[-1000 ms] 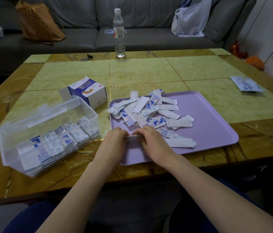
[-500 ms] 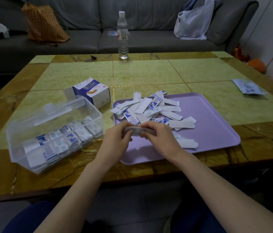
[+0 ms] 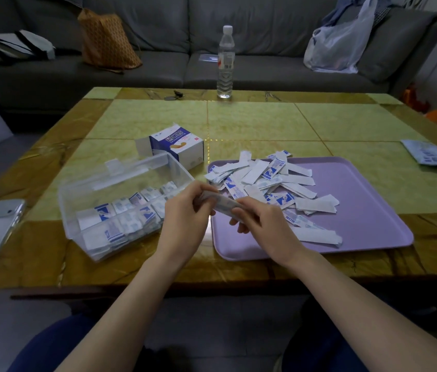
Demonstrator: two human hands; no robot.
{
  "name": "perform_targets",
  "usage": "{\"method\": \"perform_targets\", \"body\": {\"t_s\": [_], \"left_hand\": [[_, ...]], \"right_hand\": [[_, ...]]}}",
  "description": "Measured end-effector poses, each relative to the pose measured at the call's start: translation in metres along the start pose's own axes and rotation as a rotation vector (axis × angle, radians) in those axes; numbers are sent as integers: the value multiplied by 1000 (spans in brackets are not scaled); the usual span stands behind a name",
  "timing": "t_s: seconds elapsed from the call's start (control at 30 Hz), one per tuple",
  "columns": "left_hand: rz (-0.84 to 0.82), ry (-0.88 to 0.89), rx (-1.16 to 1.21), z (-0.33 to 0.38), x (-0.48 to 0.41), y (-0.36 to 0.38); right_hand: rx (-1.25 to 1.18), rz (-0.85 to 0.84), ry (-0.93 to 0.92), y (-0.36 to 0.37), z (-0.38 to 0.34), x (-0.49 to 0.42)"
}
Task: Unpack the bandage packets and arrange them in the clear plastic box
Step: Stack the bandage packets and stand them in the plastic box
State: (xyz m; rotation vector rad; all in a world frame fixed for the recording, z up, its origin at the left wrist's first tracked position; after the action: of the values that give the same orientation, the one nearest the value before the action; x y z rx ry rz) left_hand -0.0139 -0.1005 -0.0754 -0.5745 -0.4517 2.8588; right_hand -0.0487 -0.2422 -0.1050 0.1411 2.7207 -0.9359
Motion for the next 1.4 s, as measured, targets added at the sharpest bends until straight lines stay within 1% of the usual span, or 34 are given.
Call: {"method": "perform_targets", "body": {"t_s": [0.17, 0.33, 0.43, 0.5, 0.63, 0.77, 0.83, 0.9, 1.03, 1.17, 1.3, 1.4], "left_hand": [[10, 30, -115, -4, 4, -19], [13, 0, -96, -10, 6, -38], [22, -5, -74, -11, 7, -50], [24, 25, -99, -8, 7, -57], [26, 59, -94, -5, 7, -68], [153, 36, -28, -8, 4, -89], [198, 35, -1, -7, 2, -98], [224, 13, 19, -8, 0, -106], [268, -68, 63, -17, -8, -116], [238, -97, 102, -22, -14, -115], [208, -162, 180, -29, -20, -115], [183, -205, 121, -31, -21, -114]], "right_hand": [[-54, -53, 20, 16, -5, 0], [-45, -53, 20, 29, -14, -1], [50, -41, -49, 33, -23, -4], [93, -21, -101, 34, -32, -8], [39, 25, -130, 34, -56, -16], [-21, 53, -132, 43, -80, -21], [-14, 57, -167, 47, -91, -22], [72, 24, -242, 53, -102, -23], [324, -21, -378, 65, -111, -25], [431, 63, -515, 57, -126, -31], [512, 88, -587, 51, -137, -40], [664, 138, -664, 46, -143, -47]]}}
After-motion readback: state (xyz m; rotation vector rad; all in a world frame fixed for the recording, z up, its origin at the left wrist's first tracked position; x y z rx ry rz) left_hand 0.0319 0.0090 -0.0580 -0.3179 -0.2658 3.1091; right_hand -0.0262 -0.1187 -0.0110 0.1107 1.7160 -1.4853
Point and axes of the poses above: each hand's wrist, its own x-axis away from the middle knuckle, its own y-axis out of the palm, z = x × y, the point moved 7 cm from there along -x, towards the middle knuckle, and after that the axes turned 4 degrees about x, right-handed, at the moved point
